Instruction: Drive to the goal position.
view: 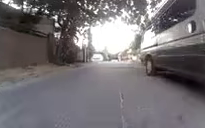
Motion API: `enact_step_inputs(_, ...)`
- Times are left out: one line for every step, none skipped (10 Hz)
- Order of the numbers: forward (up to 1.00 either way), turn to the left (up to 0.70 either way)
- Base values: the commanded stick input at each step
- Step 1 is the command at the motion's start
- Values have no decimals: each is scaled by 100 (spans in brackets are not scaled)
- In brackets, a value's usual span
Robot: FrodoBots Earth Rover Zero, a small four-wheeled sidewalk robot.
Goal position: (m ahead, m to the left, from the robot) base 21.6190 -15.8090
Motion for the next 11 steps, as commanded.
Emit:
enact_step_inputs(100,4)
enact_step_inputs(100,4)
enact_step_inputs(100,4)
enact_step_inputs(100,4)
enact_step_inputs(100,4)
enact_step_inputs(100,4)
enact_step_inputs(100,4)
enact_step_inputs(100,4)
enact_step_inputs(100,4)
enact_step_inputs(100,4)
enact_step_inputs(100,4)
